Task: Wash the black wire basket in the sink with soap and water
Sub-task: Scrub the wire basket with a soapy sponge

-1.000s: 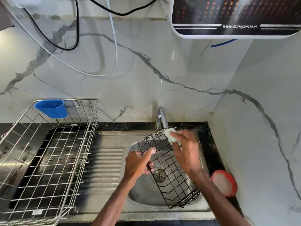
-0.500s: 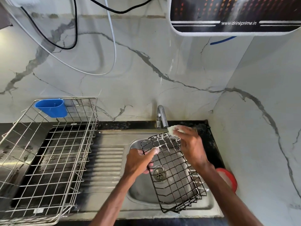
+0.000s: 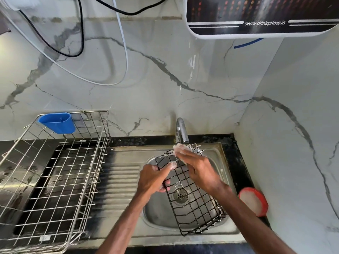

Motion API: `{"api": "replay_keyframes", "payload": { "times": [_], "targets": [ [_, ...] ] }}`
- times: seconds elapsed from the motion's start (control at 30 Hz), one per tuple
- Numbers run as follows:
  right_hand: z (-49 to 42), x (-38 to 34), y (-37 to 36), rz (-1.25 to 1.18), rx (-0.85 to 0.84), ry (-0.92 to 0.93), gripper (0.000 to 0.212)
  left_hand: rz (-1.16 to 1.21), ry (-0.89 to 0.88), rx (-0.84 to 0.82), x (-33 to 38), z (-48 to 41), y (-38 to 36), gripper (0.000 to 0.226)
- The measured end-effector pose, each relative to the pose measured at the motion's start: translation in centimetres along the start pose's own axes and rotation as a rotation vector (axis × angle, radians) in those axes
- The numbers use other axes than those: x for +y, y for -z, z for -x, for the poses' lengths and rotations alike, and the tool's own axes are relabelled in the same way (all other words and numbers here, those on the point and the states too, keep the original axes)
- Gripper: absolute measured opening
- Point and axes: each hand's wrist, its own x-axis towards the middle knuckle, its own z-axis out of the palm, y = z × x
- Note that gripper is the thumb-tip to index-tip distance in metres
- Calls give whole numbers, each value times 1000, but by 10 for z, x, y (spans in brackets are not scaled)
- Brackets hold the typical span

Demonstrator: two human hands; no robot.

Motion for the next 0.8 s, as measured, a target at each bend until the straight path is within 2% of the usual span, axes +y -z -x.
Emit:
{"api": "replay_keyframes", "payload": {
  "times": [0.1, 0.23, 0.43, 0.63, 0.73, 0.8],
  "targets": [
    [-3, 7, 0, -5, 89, -74, 55, 54, 24, 5, 4, 2, -1, 59],
    [18, -6, -17, 51, 28, -84, 58, 113, 77, 5, -3, -1, -5, 50],
    [56, -35, -27, 57, -62, -46, 75, 224, 111, 17, -18, -5, -2, 87],
    [37, -5, -14, 82, -73, 0, 77, 222, 76, 20, -19, -6, -3, 70],
    [17, 22, 4, 114, 24, -102, 67, 203, 60, 18, -19, -6, -2, 49],
    [3, 34, 16, 142, 46, -187, 62, 170, 49, 9, -19, -5, -4, 44]
  ]
}}
